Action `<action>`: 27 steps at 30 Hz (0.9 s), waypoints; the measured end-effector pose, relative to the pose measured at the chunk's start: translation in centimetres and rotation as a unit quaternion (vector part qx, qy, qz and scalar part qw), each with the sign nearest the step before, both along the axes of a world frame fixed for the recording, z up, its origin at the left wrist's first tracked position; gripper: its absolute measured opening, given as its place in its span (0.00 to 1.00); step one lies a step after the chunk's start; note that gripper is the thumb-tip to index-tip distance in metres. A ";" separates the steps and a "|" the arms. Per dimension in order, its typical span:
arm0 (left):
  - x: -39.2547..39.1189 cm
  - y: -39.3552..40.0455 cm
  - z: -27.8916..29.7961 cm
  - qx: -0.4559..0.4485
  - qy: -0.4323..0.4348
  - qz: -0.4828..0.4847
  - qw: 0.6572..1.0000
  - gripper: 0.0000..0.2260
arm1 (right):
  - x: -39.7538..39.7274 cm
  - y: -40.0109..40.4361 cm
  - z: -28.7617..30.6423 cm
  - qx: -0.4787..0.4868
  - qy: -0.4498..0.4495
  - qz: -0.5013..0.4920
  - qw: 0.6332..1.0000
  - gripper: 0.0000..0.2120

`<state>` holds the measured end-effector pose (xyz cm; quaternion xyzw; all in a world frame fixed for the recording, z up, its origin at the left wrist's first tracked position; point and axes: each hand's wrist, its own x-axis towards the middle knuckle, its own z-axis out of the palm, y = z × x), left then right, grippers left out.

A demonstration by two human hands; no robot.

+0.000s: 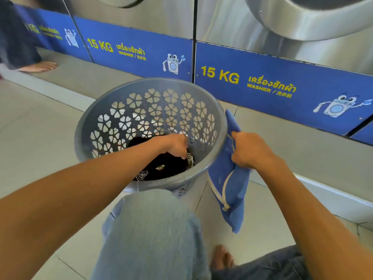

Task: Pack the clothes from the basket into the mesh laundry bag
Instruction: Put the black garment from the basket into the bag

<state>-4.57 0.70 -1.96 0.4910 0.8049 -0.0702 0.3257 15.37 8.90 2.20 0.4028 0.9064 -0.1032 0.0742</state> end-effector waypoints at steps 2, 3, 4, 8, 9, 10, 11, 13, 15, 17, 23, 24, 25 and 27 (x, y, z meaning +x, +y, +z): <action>-0.3 0.7 -2.7 -0.024 0.009 -0.010 1.000 0.32 | -0.5 0.3 -0.9 -0.024 -0.016 0.002 1.000 0.06; -0.7 0.9 -4.0 -0.040 0.020 -0.005 0.999 0.36 | -0.6 0.4 -1.3 -0.035 -0.023 0.003 0.999 0.05; -1.3 0.8 -5.4 -0.060 0.042 0.004 0.997 0.42 | -0.6 0.5 -1.8 -0.042 -0.028 0.002 0.999 0.04; -4.1 0.1 -10.0 -0.187 0.139 0.063 0.970 0.64 | -0.4 1.2 -3.5 -0.049 -0.007 0.001 0.999 0.07; -4.7 -0.2 -10.6 -0.212 0.145 0.072 0.964 0.67 | -0.4 1.4 -3.7 -0.049 -0.002 0.005 0.999 0.09; -5.3 -0.4 -11.1 -0.226 0.142 0.077 0.961 0.68 | -0.4 1.7 -3.9 -0.050 0.001 0.007 0.999 0.10; -5.7 -0.5 -11.4 -0.230 0.140 0.073 0.960 0.68 | -0.4 1.9 -3.9 -0.050 0.003 0.008 0.999 0.11; -6.6 -0.3 -12.4 -0.219 0.127 0.067 0.965 0.62 | -0.4 2.1 -3.8 -0.053 0.006 0.007 0.999 0.14; -6.8 0.0 -12.5 -0.187 0.126 0.087 0.970 0.56 | -0.4 2.3 -3.6 -0.052 -0.001 0.005 0.999 0.19; -6.7 0.1 -11.3 -0.160 0.139 0.077 0.974 0.41 | -0.3 2.5 -3.3 -0.050 -0.007 0.000 0.999 0.22; -5.8 0.2 -2.8 -0.011 0.051 0.108 0.993 0.17 | 2.1 2.5 -1.5 -0.047 0.013 -0.032 0.998 0.11; -5.8 0.0 -1.3 0.028 0.025 0.131 0.991 0.16 | 2.7 2.4 -1.0 -0.044 0.020 -0.036 0.998 0.12; -5.6 -0.4 0.5 0.067 -0.008 0.158 0.985 0.16 | 3.4 2.1 -0.4 -0.039 0.027 -0.038 0.998 0.14; -5.3 -1.2 3.9 0.140 -0.088 0.222 0.961 0.18 | 5.0 1.3 0.9 -0.039 0.039 -0.043 0.998 0.20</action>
